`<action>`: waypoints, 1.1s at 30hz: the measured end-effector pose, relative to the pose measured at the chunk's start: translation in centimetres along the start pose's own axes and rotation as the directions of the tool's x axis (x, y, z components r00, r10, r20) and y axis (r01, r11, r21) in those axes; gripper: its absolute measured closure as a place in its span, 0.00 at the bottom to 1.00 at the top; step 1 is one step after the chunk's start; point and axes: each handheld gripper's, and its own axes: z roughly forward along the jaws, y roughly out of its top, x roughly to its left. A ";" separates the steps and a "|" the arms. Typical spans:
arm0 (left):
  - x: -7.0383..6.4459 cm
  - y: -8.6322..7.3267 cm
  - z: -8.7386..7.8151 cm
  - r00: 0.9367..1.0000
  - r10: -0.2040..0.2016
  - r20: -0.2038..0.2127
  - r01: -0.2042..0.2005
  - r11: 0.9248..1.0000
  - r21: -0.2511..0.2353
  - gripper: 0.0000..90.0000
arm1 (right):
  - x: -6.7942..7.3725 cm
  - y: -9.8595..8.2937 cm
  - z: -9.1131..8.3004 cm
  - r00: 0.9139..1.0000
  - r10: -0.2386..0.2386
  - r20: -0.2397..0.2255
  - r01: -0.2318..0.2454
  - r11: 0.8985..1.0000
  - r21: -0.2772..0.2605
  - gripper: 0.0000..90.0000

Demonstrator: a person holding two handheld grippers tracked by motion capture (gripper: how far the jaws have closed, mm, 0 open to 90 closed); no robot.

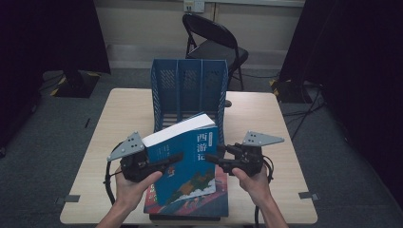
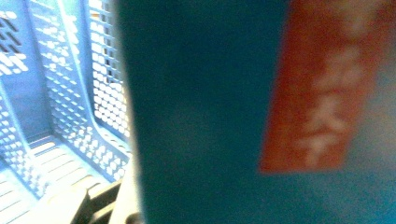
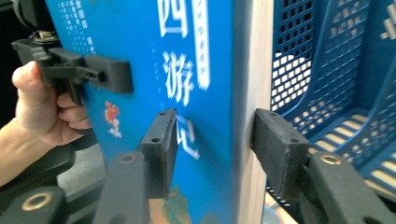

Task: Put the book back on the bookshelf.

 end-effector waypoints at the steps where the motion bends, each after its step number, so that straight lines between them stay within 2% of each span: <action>1: 0.1 0.0 -0.1 1.000 -0.018 -0.016 0.018 1.000 -0.001 0.67 | 0.0 -0.1 0.1 1.000 -0.004 0.000 0.004 1.000 0.006 0.54; 4: 0.8 0.0 -0.4 0.997 -0.060 -0.040 0.060 0.998 -0.005 0.68 | 0.2 -0.3 0.5 1.000 -0.021 0.019 0.020 0.999 0.025 0.52; 6: 1.0 0.0 -0.6 0.997 -0.065 -0.042 0.065 0.998 -0.004 0.68 | 0.2 -0.4 0.6 1.000 -0.019 0.015 0.019 1.000 0.023 0.52; 8: 1.0 0.1 -1.0 0.997 -0.059 -0.048 0.059 0.998 0.003 0.68 | 0.1 -0.5 0.6 1.000 -0.014 0.020 0.014 1.000 0.027 0.51; 12: 0.8 0.4 -1.6 0.995 -0.034 -0.089 0.035 0.999 0.009 0.68 | -0.2 -1.1 0.4 0.999 0.000 0.044 -0.002 0.999 0.040 0.50; 17: 1.4 0.5 -2.1 0.994 -0.052 -0.093 0.053 0.999 0.007 0.68 | -0.7 -2.4 -0.6 0.997 0.014 0.080 -0.019 0.998 0.062 0.50; 22: 1.5 0.8 -2.9 0.993 -0.027 -0.119 0.028 1.000 0.014 0.68 | -1.2 -3.4 -1.6 0.993 0.036 0.108 -0.043 0.997 0.061 0.49; 30: 1.9 0.8 -3.4 0.991 -0.044 -0.128 0.044 0.999 -0.005 0.68 | -1.6 -3.7 -1.9 0.991 0.043 0.125 -0.051 0.997 0.062 0.49; 33: 2.0 0.9 -3.6 0.991 -0.051 -0.127 0.051 0.999 -0.003 0.68 | -1.7 -3.9 -2.1 0.988 0.038 0.147 -0.049 0.996 0.071 0.47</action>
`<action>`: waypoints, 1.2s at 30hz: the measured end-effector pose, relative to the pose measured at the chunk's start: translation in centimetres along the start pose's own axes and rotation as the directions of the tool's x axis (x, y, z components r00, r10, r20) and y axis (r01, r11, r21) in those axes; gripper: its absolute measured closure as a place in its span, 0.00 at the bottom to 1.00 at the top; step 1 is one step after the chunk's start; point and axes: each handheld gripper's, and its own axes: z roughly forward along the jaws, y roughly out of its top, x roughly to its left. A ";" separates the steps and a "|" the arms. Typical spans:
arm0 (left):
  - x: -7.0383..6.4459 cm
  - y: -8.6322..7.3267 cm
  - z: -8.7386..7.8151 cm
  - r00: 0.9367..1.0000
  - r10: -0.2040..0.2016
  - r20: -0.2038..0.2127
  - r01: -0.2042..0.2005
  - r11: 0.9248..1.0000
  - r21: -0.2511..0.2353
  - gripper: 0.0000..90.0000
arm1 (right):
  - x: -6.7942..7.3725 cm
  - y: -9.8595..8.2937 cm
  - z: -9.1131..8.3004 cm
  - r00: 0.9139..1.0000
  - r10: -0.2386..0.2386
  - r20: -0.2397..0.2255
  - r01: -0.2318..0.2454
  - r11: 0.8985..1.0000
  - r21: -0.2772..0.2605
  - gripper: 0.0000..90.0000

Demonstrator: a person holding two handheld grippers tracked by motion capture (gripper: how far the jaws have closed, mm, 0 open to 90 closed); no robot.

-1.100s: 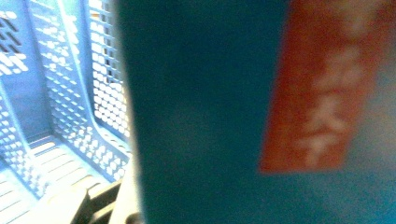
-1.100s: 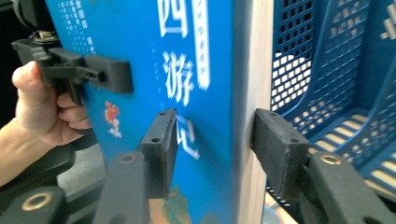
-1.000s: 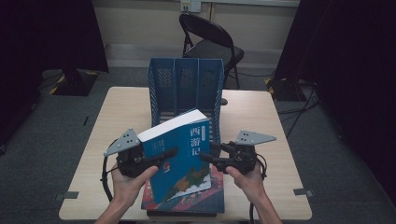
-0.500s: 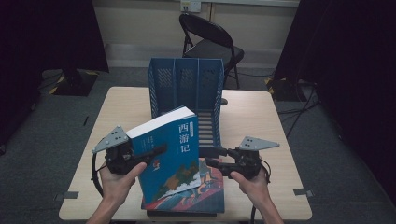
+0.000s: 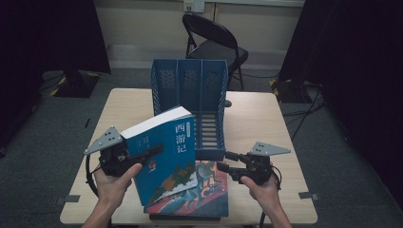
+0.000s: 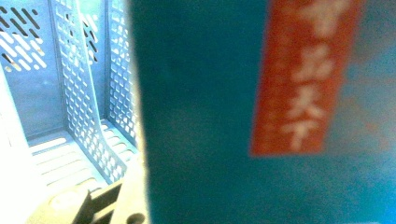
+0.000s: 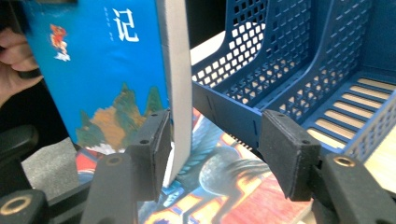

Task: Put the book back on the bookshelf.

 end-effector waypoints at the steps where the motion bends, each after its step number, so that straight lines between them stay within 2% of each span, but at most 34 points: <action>1: 0.0 0.3 -0.3 1.000 0.005 -0.003 -0.005 1.000 0.008 0.68 | -0.1 -0.2 -0.1 1.000 0.001 0.015 -0.002 1.000 0.006 0.47; 2: -0.1 0.5 -0.6 1.000 0.020 -0.005 -0.020 1.000 0.006 0.68 | -0.1 -0.4 -0.3 1.000 0.000 0.021 0.000 1.000 0.011 0.46; 5: 0.0 0.6 -0.8 1.000 0.024 -0.008 -0.024 1.000 0.004 0.68 | -0.2 -0.9 -0.7 0.999 -0.005 0.037 0.004 1.000 0.024 0.45; 10: 0.5 0.9 -1.4 1.000 0.010 -0.029 -0.010 1.000 -0.005 0.68 | -1.4 -2.4 -1.6 0.996 0.047 0.076 -0.049 0.998 0.026 0.45; 14: 0.8 1.0 -1.4 1.000 -0.010 -0.030 0.010 1.000 -0.009 0.68 | -2.0 -2.8 -1.7 0.995 0.061 0.080 -0.063 0.998 0.021 0.46; 25: 0.4 2.0 -1.3 0.998 0.008 -0.060 -0.009 1.000 -0.016 0.68 | -2.7 -3.4 -1.4 0.993 0.078 0.090 -0.082 0.996 0.039 0.45; 29: 0.7 2.6 -1.3 0.997 -0.007 -0.075 0.005 1.000 -0.017 0.68 | -2.9 -3.5 -1.5 0.992 0.084 0.095 -0.087 0.996 0.035 0.45; 32: 1.2 2.8 -1.1 0.995 -0.036 -0.092 0.034 0.999 -0.024 0.68 | -3.0 -3.6 -1.5 0.991 0.085 0.099 -0.089 0.995 0.034 0.45; 36: 1.4 3.0 -1.0 0.994 -0.036 -0.100 0.034 0.999 -0.025 0.68 | -3.2 -3.7 -1.4 0.991 0.088 0.105 -0.093 0.995 0.040 0.44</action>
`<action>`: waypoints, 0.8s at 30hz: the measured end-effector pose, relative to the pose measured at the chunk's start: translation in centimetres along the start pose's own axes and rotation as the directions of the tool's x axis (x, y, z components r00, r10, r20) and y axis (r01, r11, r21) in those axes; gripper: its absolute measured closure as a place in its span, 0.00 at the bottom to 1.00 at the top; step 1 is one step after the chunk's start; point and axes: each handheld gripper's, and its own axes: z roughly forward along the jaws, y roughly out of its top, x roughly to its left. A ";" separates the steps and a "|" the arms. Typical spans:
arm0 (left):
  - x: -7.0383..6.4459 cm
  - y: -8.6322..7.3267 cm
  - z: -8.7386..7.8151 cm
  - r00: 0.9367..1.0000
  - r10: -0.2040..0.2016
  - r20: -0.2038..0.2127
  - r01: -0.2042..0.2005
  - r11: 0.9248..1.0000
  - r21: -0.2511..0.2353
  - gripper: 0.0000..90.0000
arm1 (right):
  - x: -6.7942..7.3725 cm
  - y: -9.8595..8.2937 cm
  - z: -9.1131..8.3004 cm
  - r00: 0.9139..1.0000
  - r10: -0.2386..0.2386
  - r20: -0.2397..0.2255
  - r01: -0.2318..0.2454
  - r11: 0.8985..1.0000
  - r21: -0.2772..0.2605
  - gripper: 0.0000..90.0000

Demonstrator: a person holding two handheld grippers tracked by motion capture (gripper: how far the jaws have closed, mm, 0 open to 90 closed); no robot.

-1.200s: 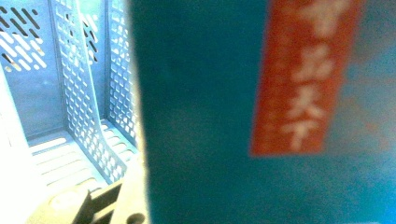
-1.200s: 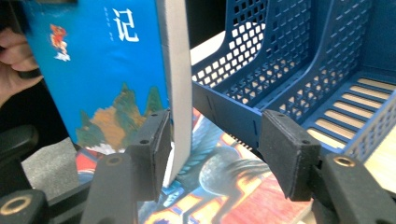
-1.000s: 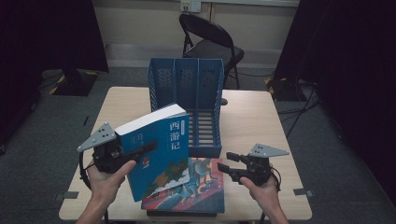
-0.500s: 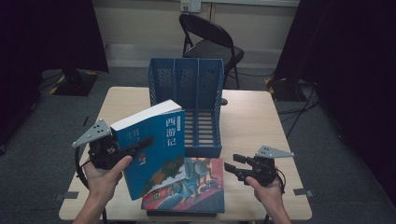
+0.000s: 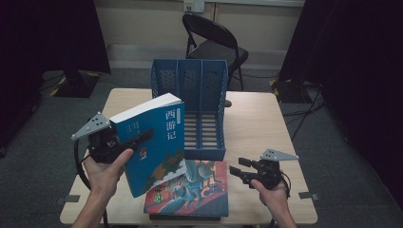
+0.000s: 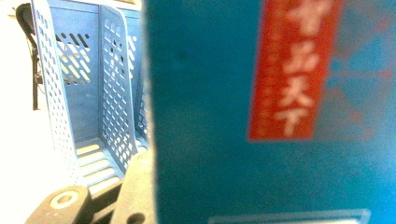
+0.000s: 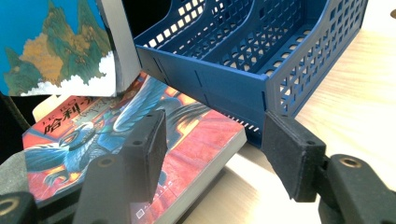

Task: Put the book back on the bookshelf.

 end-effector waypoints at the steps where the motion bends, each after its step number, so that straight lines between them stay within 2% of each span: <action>1: 0.0 0.0 0.0 1.000 -0.001 -0.004 0.001 1.000 -0.008 0.68 | 0.0 0.0 0.0 1.000 0.002 0.000 -0.002 1.000 0.003 0.44; 3: -0.2 0.2 -0.1 1.000 0.015 -0.017 -0.016 1.000 -0.021 0.68 | -0.1 -0.1 0.1 1.000 0.006 -0.002 -0.006 1.000 0.008 0.44; 6: 0.0 0.9 0.0 1.000 0.012 -0.029 -0.012 1.000 -0.010 0.68 | -0.3 -0.2 0.2 1.000 0.009 -0.001 -0.009 1.000 0.011 0.44; 11: 0.3 1.7 -0.2 0.998 -0.007 -0.069 0.002 0.998 -0.061 0.68 | -0.6 -0.3 0.2 1.000 0.015 -0.003 -0.015 1.000 0.020 0.42; 15: 0.8 2.5 0.3 0.996 0.000 -0.090 -0.004 0.999 -0.048 0.68 | -0.7 -0.4 0.3 1.000 0.015 -0.001 -0.015 0.999 0.033 0.41; 22: 1.8 3.3 0.7 0.990 -0.019 -0.141 0.010 0.998 -0.066 0.68 | -0.9 -0.4 0.5 1.000 0.022 -0.001 -0.022 0.999 0.036 0.40; 24: 1.9 3.7 0.9 0.985 0.002 -0.172 -0.013 0.998 -0.061 0.68 | -0.9 -0.4 0.6 1.000 0.022 -0.001 -0.022 0.999 0.040 0.40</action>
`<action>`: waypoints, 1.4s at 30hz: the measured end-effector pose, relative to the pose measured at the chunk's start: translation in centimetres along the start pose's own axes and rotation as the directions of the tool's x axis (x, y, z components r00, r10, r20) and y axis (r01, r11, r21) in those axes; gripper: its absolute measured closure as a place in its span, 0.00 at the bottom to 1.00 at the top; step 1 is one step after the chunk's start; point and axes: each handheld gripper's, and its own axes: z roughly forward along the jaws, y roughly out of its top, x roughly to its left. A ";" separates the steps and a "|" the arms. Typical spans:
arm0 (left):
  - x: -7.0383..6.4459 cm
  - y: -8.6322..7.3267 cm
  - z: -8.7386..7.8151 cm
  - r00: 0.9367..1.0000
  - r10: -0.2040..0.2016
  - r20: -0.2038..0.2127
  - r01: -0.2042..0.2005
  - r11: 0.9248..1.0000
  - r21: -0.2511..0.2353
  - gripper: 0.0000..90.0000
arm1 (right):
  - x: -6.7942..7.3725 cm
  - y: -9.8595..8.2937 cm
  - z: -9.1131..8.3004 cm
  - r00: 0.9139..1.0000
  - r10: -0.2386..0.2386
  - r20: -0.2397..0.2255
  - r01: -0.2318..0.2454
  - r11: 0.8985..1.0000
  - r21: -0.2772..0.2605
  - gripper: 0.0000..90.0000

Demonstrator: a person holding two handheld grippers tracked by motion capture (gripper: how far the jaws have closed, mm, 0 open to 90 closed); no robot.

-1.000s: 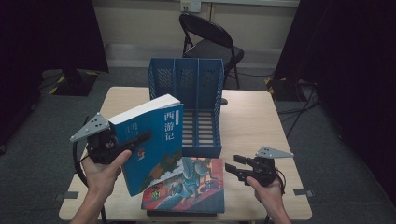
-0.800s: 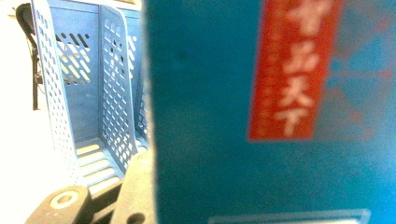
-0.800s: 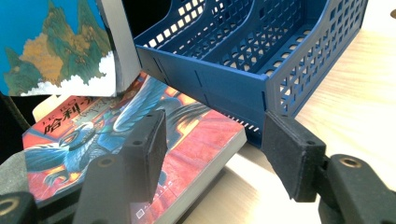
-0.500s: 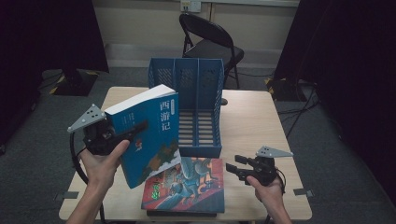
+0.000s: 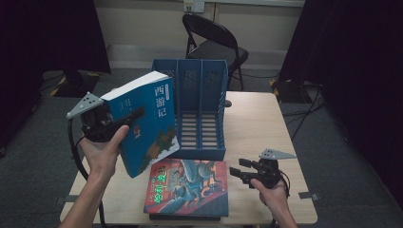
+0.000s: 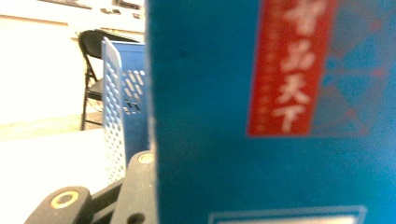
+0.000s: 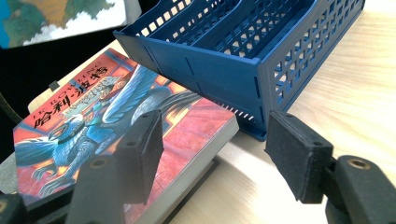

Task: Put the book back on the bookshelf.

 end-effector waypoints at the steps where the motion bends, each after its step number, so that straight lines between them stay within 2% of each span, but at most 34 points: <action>1: 0.0 0.1 0.1 1.000 0.007 -0.011 -0.007 1.000 0.004 0.68 | 0.0 0.0 0.1 1.000 0.002 -0.001 -0.002 1.000 0.004 0.40; 2: 0.0 0.4 0.4 0.999 0.015 -0.029 -0.015 1.000 0.001 0.68 | 0.0 0.0 0.1 1.000 0.002 -0.002 -0.002 1.000 0.006 0.40; 4: 0.1 0.5 0.5 0.999 0.017 -0.039 -0.017 1.000 -0.003 0.68 | -0.1 -0.1 0.3 1.000 0.005 -0.004 -0.005 1.000 0.017 0.40; 9: 0.5 0.7 1.5 0.998 -0.013 -0.054 0.013 1.000 0.002 0.68 | -0.1 -0.3 0.4 1.000 0.009 -0.006 -0.009 1.000 0.022 0.39; 13: 0.1 0.8 2.7 0.992 0.011 -0.124 -0.009 1.000 0.016 0.68 | -0.2 -0.3 0.4 1.000 0.017 -0.005 -0.017 1.000 0.020 0.38; 17: 0.5 1.0 3.5 0.992 -0.033 -0.125 0.034 0.999 0.011 0.68 | -0.2 -0.5 0.8 1.000 0.016 -0.008 -0.015 0.999 0.036 0.38; 19: 0.5 1.1 3.8 0.990 -0.041 -0.134 0.042 0.999 0.008 0.68 | -0.3 -0.6 0.9 1.000 0.015 -0.008 -0.015 0.999 0.042 0.38; 20: 0.4 1.1 3.9 0.989 -0.038 -0.144 0.039 0.999 0.001 0.68 | -0.3 -0.6 0.9 1.000 0.016 -0.008 -0.015 0.999 0.041 0.38; 22: 0.1 1.2 4.3 0.987 -0.007 -0.158 0.008 1.000 0.005 0.68 | -0.3 -0.6 0.9 1.000 0.015 -0.010 -0.015 0.999 0.040 0.38; 26: -0.2 1.2 5.2 0.983 0.004 -0.184 -0.001 1.000 0.019 0.68 | -0.3 -0.6 0.9 1.000 0.011 -0.014 -0.010 0.999 0.043 0.38; 30: -0.3 1.1 5.9 0.979 0.032 -0.202 -0.024 0.999 0.041 0.68 | -0.3 -0.7 0.8 1.000 0.013 -0.015 -0.012 0.999 0.043 0.38; 34: 0.2 1.1 6.3 0.980 0.031 -0.196 -0.021 0.998 0.052 0.68 | -0.4 -0.7 0.8 1.000 0.013 -0.016 -0.012 0.999 0.045 0.38; 39: 0.6 1.0 7.0 0.971 0.040 -0.235 -0.026 0.998 0.062 0.68 | -0.4 -0.7 0.7 1.000 0.016 -0.017 -0.015 0.999 0.040 0.38; 40: 0.7 1.0 7.1 0.969 0.028 -0.243 -0.015 0.998 0.056 0.68 | -0.4 -0.7 0.7 1.000 0.016 -0.018 -0.015 0.999 0.040 0.38; 42: 1.1 0.9 7.3 0.970 0.011 -0.242 0.004 0.998 0.058 0.68 | -0.4 -0.7 0.7 1.000 0.015 -0.021 -0.014 0.999 0.039 0.38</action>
